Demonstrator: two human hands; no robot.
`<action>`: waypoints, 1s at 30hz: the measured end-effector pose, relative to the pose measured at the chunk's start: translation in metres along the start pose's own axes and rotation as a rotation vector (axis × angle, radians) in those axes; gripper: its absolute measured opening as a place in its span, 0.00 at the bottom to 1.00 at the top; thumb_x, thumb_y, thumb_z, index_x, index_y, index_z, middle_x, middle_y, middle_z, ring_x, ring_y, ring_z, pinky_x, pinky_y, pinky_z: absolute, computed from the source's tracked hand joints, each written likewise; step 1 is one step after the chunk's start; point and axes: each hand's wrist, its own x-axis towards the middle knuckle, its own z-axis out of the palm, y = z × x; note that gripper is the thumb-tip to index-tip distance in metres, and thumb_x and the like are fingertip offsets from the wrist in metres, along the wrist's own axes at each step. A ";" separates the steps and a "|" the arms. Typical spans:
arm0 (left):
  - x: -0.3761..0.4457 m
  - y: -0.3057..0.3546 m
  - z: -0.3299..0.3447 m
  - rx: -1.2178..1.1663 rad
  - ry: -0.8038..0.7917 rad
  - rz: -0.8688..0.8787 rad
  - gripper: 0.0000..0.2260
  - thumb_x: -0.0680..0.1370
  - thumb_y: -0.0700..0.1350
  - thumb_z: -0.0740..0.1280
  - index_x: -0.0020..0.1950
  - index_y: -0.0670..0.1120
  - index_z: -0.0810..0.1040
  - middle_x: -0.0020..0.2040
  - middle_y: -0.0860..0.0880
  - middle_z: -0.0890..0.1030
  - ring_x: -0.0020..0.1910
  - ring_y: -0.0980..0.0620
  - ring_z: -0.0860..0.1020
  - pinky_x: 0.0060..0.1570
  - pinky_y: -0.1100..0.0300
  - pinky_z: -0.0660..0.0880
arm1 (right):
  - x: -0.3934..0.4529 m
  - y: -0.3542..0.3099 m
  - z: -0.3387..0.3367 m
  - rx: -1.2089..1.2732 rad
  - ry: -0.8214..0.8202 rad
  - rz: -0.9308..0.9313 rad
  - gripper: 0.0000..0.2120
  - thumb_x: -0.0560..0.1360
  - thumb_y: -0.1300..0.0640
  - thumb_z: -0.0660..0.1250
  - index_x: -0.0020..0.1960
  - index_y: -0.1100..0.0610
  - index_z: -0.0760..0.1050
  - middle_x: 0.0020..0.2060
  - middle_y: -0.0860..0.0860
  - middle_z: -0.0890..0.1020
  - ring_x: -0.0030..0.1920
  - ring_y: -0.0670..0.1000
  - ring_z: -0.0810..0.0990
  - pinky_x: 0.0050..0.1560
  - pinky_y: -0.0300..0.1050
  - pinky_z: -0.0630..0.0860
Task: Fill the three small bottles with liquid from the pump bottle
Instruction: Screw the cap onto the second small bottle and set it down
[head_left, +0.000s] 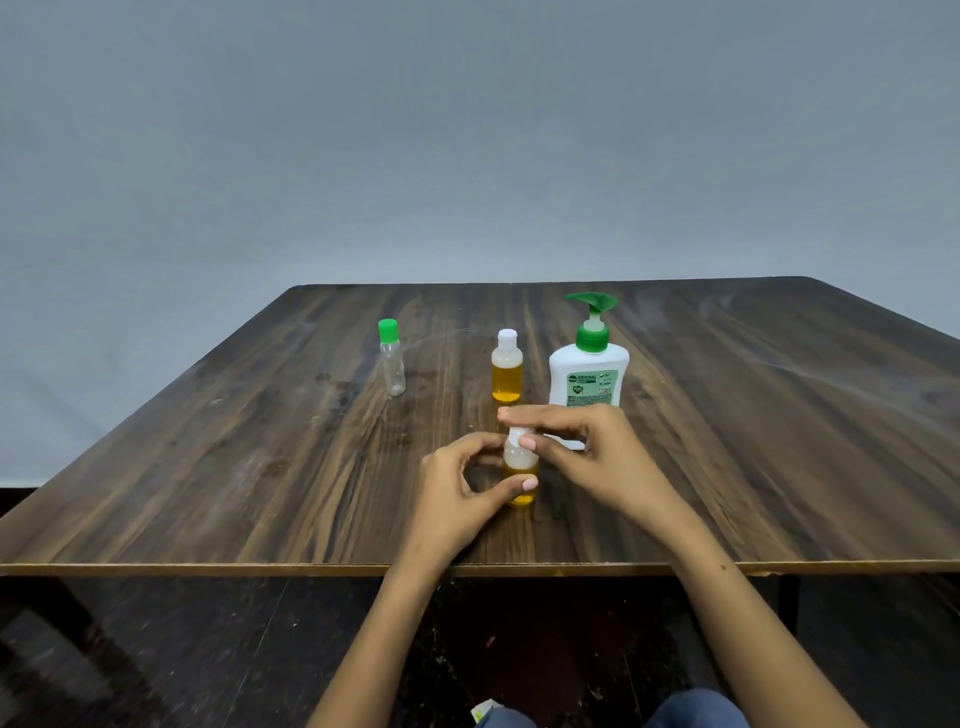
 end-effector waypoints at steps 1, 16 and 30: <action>0.000 0.000 0.000 0.007 -0.002 0.010 0.18 0.69 0.44 0.79 0.57 0.45 0.83 0.51 0.56 0.84 0.50 0.62 0.81 0.50 0.71 0.75 | 0.000 0.000 0.002 0.001 0.067 0.008 0.12 0.72 0.61 0.73 0.55 0.52 0.82 0.50 0.43 0.84 0.53 0.39 0.80 0.56 0.40 0.77; 0.004 -0.003 -0.001 0.038 -0.026 -0.005 0.16 0.69 0.47 0.78 0.55 0.48 0.85 0.50 0.56 0.84 0.52 0.62 0.80 0.51 0.72 0.74 | 0.001 0.006 0.000 0.172 -0.072 0.029 0.14 0.76 0.66 0.66 0.60 0.58 0.79 0.58 0.46 0.80 0.63 0.41 0.75 0.62 0.37 0.71; 0.004 -0.004 0.000 0.091 0.014 0.005 0.16 0.68 0.47 0.80 0.54 0.48 0.86 0.49 0.55 0.85 0.50 0.62 0.81 0.50 0.70 0.75 | -0.010 0.012 0.018 0.200 0.192 -0.027 0.14 0.73 0.67 0.70 0.57 0.58 0.81 0.54 0.47 0.83 0.58 0.41 0.78 0.57 0.35 0.74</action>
